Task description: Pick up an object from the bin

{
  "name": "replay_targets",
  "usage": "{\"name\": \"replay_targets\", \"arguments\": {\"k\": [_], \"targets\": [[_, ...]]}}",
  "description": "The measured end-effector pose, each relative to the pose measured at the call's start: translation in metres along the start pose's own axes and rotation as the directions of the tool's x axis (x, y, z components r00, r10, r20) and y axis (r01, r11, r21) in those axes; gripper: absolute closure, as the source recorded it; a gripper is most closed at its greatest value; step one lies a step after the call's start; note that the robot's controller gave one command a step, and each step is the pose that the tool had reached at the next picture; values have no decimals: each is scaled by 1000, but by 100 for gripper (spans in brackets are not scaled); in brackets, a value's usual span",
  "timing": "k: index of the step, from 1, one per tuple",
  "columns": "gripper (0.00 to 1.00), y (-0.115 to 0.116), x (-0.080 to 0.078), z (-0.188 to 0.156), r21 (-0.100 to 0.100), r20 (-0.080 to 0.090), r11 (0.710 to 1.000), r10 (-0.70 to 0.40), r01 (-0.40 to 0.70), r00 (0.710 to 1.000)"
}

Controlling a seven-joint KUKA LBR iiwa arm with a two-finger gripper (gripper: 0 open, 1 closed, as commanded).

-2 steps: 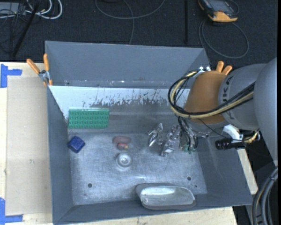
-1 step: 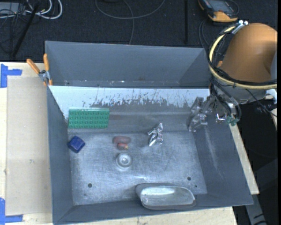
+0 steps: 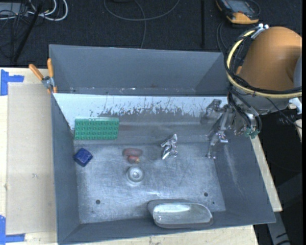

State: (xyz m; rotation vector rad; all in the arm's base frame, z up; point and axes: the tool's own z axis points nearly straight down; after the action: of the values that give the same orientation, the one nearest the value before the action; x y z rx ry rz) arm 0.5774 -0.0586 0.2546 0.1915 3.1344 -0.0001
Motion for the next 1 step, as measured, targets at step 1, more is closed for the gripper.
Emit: {"name": "replay_targets", "arguments": {"k": [1], "targets": [[0,65,-28,92,-4,-4,870,-494,494,870]]}}
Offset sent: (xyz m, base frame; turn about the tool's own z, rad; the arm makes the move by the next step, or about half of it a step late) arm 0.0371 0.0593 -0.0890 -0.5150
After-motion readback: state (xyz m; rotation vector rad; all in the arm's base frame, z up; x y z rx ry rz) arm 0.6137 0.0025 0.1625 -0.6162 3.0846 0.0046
